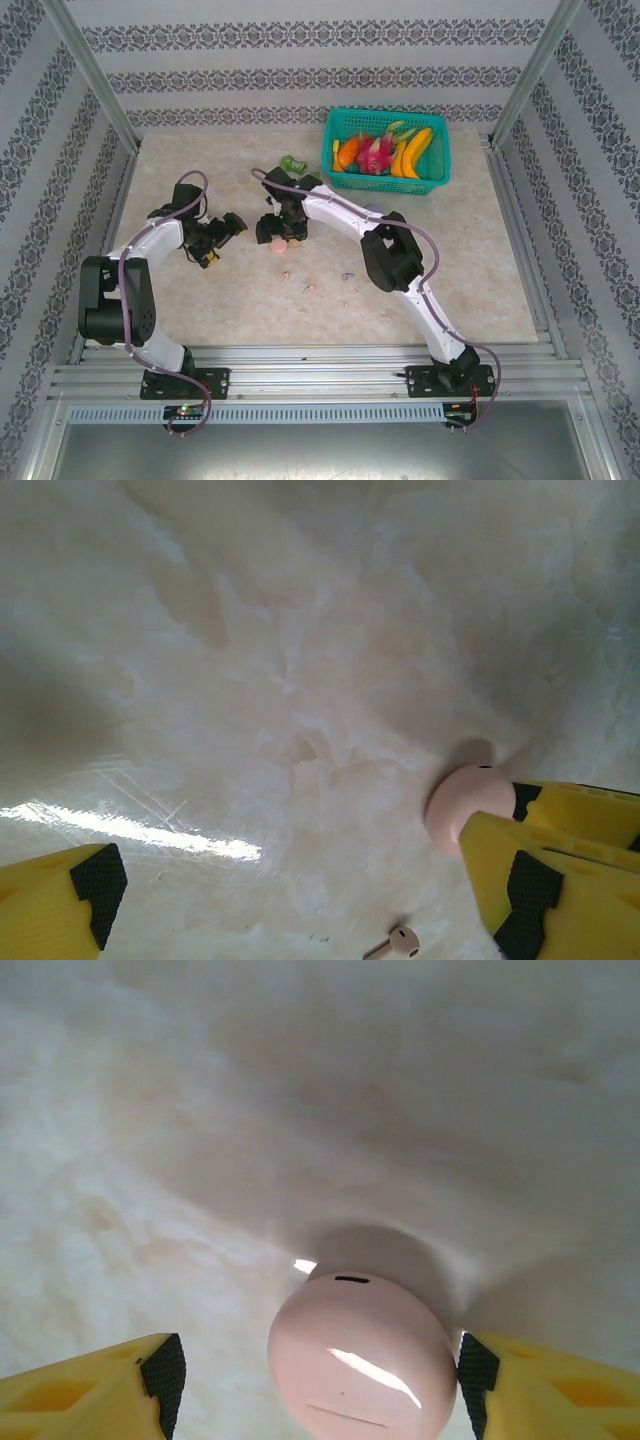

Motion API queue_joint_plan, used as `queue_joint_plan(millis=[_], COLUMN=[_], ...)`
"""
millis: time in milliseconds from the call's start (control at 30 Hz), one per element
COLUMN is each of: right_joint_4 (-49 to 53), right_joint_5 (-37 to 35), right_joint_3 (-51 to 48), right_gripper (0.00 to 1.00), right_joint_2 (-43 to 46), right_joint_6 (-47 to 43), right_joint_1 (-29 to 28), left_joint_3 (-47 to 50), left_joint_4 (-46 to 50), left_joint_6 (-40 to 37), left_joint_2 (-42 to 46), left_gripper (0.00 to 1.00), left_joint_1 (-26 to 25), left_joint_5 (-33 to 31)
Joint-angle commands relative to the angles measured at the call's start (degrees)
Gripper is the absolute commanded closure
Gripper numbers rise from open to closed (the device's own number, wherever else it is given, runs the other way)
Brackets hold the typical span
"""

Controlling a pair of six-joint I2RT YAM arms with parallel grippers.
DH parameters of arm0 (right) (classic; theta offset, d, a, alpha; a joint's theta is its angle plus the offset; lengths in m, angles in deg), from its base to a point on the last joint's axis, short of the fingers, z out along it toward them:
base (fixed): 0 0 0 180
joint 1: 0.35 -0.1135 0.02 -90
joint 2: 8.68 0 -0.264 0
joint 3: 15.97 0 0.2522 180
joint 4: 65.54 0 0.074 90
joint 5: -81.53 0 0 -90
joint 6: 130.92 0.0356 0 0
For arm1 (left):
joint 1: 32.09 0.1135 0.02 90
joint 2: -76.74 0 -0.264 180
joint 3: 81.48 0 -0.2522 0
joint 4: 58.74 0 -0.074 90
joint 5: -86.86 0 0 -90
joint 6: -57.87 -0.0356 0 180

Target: Insert the wireless bluetooth earbuds into the charging case

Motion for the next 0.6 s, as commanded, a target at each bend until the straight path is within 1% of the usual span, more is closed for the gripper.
queue_joint_plan(millis=[0,167,333,567], right_joint_4=[0.0,1.5,3.1,5.3], right_joint_5=[1.3,-3.2,-7.7,-10.3], right_joint_3=[2.3,2.3,3.2,5.4], right_gripper=[0.27,0.27,0.25,0.18], right_joint_2=[-0.9,-0.5,-0.4,-2.1], right_joint_6=[-4.5,-8.7,-9.5,-11.6], right_joint_1=[-1.8,-3.4,-3.9,-5.0], left_joint_3=[0.1,0.6,0.6,0.6], left_joint_4=[0.4,0.8,1.1,1.2], left_joint_6=[-0.1,-0.5,-0.8,-0.6], left_joint_2=[2.2,2.9,3.5,4.1], left_gripper=[0.00,0.00,0.00,0.00], left_joint_1=[-0.4,-0.4,-0.4,-0.4], left_joint_5=[-1.0,-1.2,-1.6,-2.2])
